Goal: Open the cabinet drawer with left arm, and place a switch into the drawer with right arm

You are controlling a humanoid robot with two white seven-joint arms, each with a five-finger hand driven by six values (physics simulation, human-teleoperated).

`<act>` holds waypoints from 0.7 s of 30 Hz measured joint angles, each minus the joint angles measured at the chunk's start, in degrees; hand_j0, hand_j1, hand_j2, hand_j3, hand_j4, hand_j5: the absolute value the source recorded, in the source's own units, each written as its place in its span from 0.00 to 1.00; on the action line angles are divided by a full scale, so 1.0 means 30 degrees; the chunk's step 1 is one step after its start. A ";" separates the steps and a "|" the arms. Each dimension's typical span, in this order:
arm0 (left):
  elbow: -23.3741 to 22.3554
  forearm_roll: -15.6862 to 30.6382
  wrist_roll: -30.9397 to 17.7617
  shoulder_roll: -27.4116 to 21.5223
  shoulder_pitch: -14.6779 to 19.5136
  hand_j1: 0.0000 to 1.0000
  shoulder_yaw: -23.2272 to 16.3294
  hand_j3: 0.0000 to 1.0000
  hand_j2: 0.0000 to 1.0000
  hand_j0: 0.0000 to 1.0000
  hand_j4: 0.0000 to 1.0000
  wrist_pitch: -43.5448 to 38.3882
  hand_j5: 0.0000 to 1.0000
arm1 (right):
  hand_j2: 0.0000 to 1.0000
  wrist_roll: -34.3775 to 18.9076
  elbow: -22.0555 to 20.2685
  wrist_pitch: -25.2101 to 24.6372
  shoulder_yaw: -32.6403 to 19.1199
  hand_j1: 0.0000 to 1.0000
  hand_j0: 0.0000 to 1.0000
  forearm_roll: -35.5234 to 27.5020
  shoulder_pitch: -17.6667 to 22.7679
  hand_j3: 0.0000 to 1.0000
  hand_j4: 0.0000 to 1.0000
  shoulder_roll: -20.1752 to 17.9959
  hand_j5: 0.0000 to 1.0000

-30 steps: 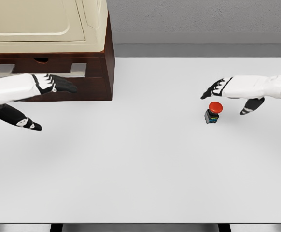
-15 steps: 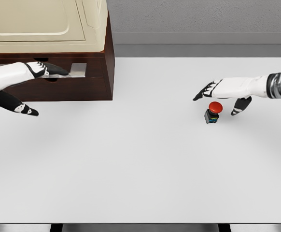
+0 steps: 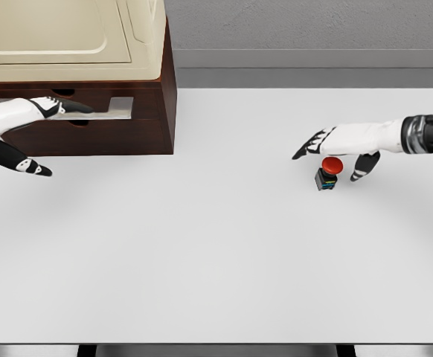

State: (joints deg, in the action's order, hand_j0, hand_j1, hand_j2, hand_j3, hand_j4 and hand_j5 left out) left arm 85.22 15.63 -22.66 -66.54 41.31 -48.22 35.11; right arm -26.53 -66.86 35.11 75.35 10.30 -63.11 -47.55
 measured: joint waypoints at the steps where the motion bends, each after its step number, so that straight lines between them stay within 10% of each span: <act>1: -0.0088 0.0003 0.0004 0.0043 0.0001 1.00 -0.0002 1.00 1.00 1.00 1.00 0.0000 1.00 | 1.00 -0.0003 -0.0006 0.0000 0.0046 1.00 1.00 0.0001 -0.0029 1.00 1.00 -0.0024 1.00; 21: -0.2472 0.0061 -0.0033 0.1246 -0.0029 1.00 -0.0056 1.00 1.00 1.00 1.00 -0.0002 1.00 | 0.90 -0.0061 -0.0054 0.0000 0.0196 0.90 0.90 0.0033 0.0117 0.90 0.90 -0.0122 0.90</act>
State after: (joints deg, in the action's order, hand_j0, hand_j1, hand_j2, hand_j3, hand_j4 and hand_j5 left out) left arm 77.81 15.81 -22.75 -62.80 41.22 -48.39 35.11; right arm -26.71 -67.02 35.11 75.94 10.40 -62.75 -47.91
